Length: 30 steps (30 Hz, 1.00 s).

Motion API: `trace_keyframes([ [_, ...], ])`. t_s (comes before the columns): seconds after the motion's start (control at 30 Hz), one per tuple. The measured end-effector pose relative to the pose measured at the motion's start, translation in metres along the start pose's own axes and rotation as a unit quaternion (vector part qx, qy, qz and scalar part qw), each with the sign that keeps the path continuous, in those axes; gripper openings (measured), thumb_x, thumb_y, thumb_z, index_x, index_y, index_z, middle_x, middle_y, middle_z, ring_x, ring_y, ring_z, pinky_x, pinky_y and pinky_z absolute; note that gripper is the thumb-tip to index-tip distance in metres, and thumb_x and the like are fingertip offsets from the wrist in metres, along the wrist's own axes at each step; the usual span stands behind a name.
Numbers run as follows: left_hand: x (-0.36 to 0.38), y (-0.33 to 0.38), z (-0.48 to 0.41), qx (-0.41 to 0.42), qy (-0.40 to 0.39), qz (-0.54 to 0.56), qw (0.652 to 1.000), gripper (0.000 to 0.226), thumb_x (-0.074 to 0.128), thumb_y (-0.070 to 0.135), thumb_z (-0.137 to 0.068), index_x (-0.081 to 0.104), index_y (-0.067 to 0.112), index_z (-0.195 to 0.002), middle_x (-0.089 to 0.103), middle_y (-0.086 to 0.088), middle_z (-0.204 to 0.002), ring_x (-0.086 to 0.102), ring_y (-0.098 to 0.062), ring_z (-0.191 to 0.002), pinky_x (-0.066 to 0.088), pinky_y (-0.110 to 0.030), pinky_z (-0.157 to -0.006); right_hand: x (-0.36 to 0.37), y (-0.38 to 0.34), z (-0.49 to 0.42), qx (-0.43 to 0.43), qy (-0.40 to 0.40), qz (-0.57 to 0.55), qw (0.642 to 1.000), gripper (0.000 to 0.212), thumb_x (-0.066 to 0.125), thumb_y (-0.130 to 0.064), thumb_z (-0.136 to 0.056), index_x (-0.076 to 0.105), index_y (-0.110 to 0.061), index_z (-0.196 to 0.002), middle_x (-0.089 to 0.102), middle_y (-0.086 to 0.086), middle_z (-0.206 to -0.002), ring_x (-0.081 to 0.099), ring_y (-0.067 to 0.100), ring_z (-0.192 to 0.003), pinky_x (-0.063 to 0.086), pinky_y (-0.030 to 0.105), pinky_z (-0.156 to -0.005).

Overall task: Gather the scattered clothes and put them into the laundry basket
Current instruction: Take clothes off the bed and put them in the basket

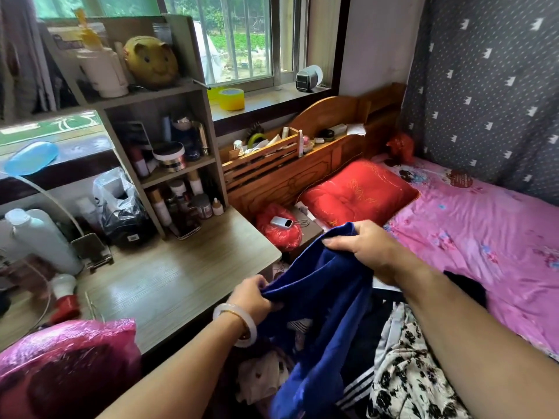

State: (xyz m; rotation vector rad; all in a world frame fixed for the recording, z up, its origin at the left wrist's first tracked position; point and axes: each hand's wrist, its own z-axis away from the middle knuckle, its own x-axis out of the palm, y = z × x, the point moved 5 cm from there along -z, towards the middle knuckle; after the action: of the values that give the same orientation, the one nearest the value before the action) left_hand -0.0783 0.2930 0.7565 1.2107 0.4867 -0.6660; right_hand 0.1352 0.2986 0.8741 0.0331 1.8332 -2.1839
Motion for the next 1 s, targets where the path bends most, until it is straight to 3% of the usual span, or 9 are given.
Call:
trace_keyframes([
  [0.1,-0.025,0.003,-0.001,0.023,-0.007,0.006,1.000,0.040,0.087,0.019,-0.061,0.050,0.026,-0.073,0.062,0.004,-0.079,0.060,-0.018,-0.078,0.048,-0.028,-0.072,-0.033,0.009,-0.009,-0.036,0.048,0.229,0.972,0.016,0.080,-0.021,-0.074,0.070,-0.018,-0.062,0.067,-0.006,-0.058,0.057,0.006,-0.056,0.047,0.035,-0.062],
  [0.23,-0.039,0.021,-0.001,0.073,-0.074,-0.056,0.993,0.034,0.087,0.020,-0.061,0.055,0.029,-0.070,0.061,0.009,-0.074,0.058,-0.012,-0.073,0.046,-0.026,-0.070,-0.042,0.019,-0.010,-0.014,0.007,0.315,0.949,0.035,0.088,-0.044,-0.051,0.070,-0.027,-0.076,0.071,-0.002,-0.077,0.062,0.006,-0.070,0.049,0.027,-0.068],
  [0.37,-0.051,0.027,-0.005,0.087,-0.049,-0.062,0.993,0.033,0.085,0.013,-0.065,0.056,0.029,-0.060,0.056,0.011,-0.062,0.052,-0.009,-0.062,0.042,-0.023,-0.065,-0.046,0.030,-0.016,-0.021,-0.011,0.442,0.897,0.034,0.079,-0.020,-0.055,0.061,-0.037,-0.078,0.066,-0.012,-0.086,0.062,0.008,-0.082,0.047,0.016,-0.068],
  [0.5,-0.052,0.023,-0.004,0.054,-0.069,0.076,0.993,0.026,0.084,0.004,-0.064,0.064,0.020,-0.061,0.065,0.007,-0.059,0.060,-0.013,-0.061,0.052,-0.031,-0.067,-0.060,0.032,-0.024,-0.061,0.121,0.401,0.906,0.029,0.065,-0.002,-0.068,0.060,-0.030,-0.061,0.066,0.002,-0.071,0.063,0.023,-0.073,0.048,0.031,-0.064],
  [0.6,-0.048,0.024,-0.002,0.042,-0.074,0.109,0.990,0.024,0.085,0.007,-0.066,0.063,0.018,-0.065,0.067,0.008,-0.061,0.062,-0.012,-0.062,0.051,-0.030,-0.067,-0.063,0.034,-0.028,-0.067,0.161,0.404,0.898,0.022,0.062,-0.001,-0.071,0.069,-0.022,-0.075,0.062,0.006,-0.079,0.057,0.026,-0.077,0.045,0.031,-0.066],
  [0.73,-0.048,0.035,-0.003,0.068,0.007,0.002,0.998,0.037,0.084,0.011,-0.066,0.050,0.023,-0.062,0.056,0.009,-0.062,0.052,-0.009,-0.060,0.040,-0.024,-0.058,-0.061,0.037,-0.028,-0.049,0.194,0.424,0.884,0.015,0.056,-0.009,-0.075,0.053,-0.018,-0.063,0.056,0.002,-0.064,0.057,0.031,-0.071,0.044,0.034,-0.060],
  [0.83,-0.048,0.040,-0.003,0.026,0.072,-0.078,0.994,0.021,0.077,0.028,-0.074,0.057,0.021,-0.073,0.062,0.003,-0.075,0.057,-0.016,-0.071,0.040,-0.026,-0.062,-0.054,0.043,-0.032,-0.020,0.207,0.424,0.882,0.019,0.059,-0.019,-0.082,0.053,-0.017,-0.064,0.062,0.009,-0.070,0.061,0.035,-0.079,0.040,0.034,-0.062],
  [0.9,-0.040,0.042,-0.004,-0.020,0.065,-0.059,0.996,0.018,0.069,0.030,-0.081,0.063,0.013,-0.082,0.065,-0.002,-0.078,0.060,-0.020,-0.073,0.042,-0.028,-0.063,-0.041,0.047,-0.037,0.005,0.186,0.389,0.902,0.015,0.060,-0.023,-0.085,0.069,-0.011,-0.082,0.070,0.017,-0.085,0.064,0.034,-0.086,0.045,0.038,-0.071],
  [1.0,-0.020,0.050,-0.003,-0.098,0.008,0.130,0.987,0.025,0.066,0.018,-0.082,0.066,-0.003,-0.096,0.063,-0.009,-0.077,0.058,-0.024,-0.067,0.045,-0.028,-0.057,-0.011,0.059,-0.040,0.061,0.117,0.222,0.966,0.021,0.063,-0.024,-0.079,0.070,-0.005,-0.084,0.069,0.013,-0.079,0.060,0.023,-0.077,0.050,0.043,-0.076],
])
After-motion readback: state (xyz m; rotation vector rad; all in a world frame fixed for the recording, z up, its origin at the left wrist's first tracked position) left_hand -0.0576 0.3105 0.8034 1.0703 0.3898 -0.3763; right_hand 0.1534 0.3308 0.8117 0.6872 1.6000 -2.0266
